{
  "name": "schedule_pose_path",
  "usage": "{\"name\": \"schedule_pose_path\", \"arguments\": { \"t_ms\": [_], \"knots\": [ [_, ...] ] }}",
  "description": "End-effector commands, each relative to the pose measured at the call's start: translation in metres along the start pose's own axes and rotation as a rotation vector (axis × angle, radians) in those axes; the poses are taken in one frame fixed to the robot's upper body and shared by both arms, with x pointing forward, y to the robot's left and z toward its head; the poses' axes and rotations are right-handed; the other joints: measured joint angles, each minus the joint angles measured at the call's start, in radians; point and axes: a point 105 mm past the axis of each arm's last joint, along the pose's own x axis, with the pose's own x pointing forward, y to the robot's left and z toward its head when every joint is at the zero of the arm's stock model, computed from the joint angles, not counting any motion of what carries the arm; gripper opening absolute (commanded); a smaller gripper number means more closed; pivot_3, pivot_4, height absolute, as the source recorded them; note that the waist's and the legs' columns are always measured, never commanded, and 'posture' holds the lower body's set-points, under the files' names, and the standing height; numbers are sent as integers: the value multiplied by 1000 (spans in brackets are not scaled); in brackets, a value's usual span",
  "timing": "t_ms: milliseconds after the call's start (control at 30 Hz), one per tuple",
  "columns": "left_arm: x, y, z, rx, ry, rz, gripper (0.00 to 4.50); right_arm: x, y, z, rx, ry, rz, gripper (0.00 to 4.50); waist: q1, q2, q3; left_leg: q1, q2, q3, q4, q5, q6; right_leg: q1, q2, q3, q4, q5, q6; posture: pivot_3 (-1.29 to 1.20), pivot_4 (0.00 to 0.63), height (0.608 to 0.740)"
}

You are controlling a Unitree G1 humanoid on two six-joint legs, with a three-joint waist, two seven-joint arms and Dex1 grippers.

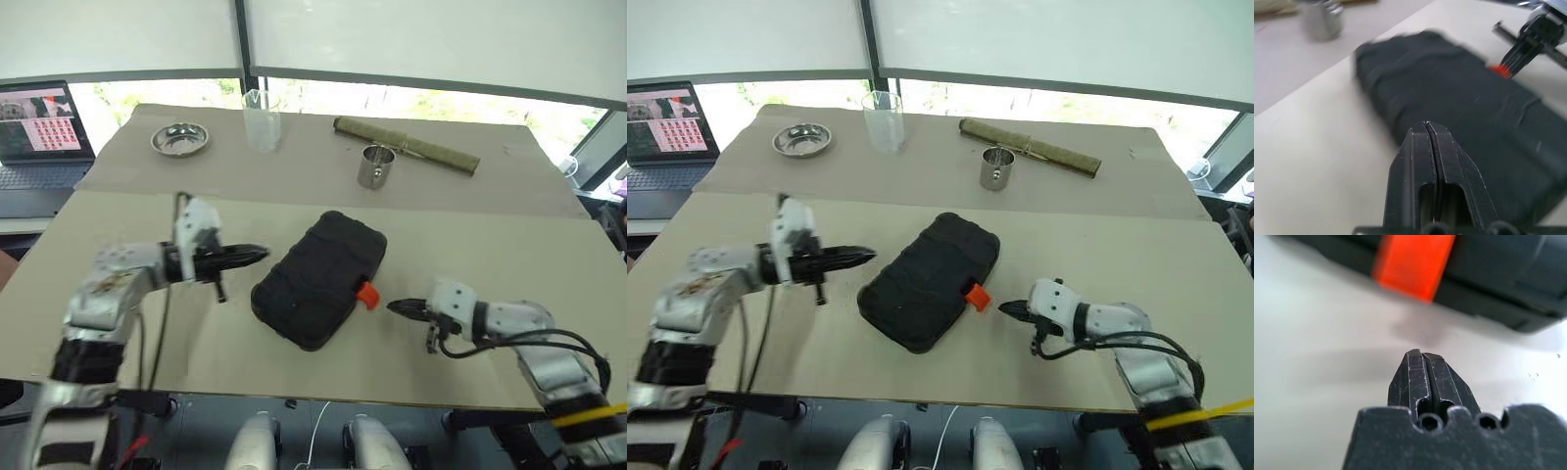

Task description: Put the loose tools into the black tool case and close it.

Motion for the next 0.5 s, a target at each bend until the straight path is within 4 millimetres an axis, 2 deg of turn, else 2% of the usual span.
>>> {"name": "schedule_pose_path", "arguments": {
  "t_ms": [33, 167, 267, 500],
  "knots": [
    [17, -4, 6, 43, 3, -48, 64, -11, 0, 28, -5, -73, -1, 0, -8, 0, 0, 0, 0, 0, 0, 0, 0, 0, 1, 0, 0, 0, 0, 0, 150, 740],
    [27, -5, -8, 69, 63, -74, 64, -7, -1, 33, 7, -86, -15, 0, -12, 0, 0, 1, 1, -1, 0, 0, 0, 0, 2, 1, 0, 0, 0, 0, 150, 740],
    [32, -4, -10, 67, 69, -77, 64, 1, -4, 30, -6, -67, -23, 0, -6, 0, 0, 1, 0, 0, 1, 0, 0, 0, 1, 0, 0, 0, 0, 0, 150, 740],
    [30, 0, -14, 67, 81, -59, 64, 15, -6, 26, -10, -68, -31, 0, -2, 0, 0, -1, 0, 2, 3, 0, 0, 1, 1, 0, 0, 0, 0, 0, 150, 740]
  ]
}}
